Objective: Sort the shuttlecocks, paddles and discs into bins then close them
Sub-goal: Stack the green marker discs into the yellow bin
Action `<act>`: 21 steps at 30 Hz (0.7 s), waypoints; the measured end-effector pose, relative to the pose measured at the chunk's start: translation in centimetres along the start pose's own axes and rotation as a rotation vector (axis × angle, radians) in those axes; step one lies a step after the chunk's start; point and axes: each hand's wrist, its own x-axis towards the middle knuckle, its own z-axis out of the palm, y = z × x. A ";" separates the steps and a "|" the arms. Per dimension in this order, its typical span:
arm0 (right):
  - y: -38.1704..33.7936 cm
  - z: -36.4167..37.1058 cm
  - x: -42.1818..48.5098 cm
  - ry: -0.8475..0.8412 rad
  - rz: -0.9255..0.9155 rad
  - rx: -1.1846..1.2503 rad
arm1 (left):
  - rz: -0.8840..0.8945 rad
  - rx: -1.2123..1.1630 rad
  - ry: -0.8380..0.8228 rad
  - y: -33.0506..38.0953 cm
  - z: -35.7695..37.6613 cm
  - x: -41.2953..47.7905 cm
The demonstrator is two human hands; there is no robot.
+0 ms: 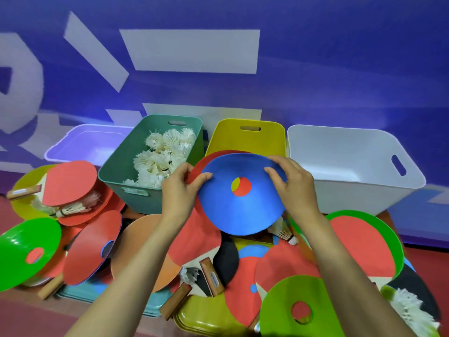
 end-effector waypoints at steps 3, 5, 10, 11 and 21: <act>0.5 0.2 2.5 -0.034 0.085 -0.040 | -0.037 -0.022 0.024 0.6 0.5 1.9; 1.0 0.2 4.5 -0.024 0.129 -0.056 | -0.054 0.002 0.020 0.5 1.0 3.3; 2.4 0.3 9.5 0.011 0.272 -0.113 | -0.044 0.287 -0.138 -0.2 2.4 8.1; 2.5 0.7 10.2 -0.008 0.294 -0.130 | -0.020 0.367 -0.208 -0.6 3.0 9.0; 7.0 9.3 13.4 -0.333 0.296 -0.358 | 0.064 0.857 -0.752 -3.6 10.3 11.8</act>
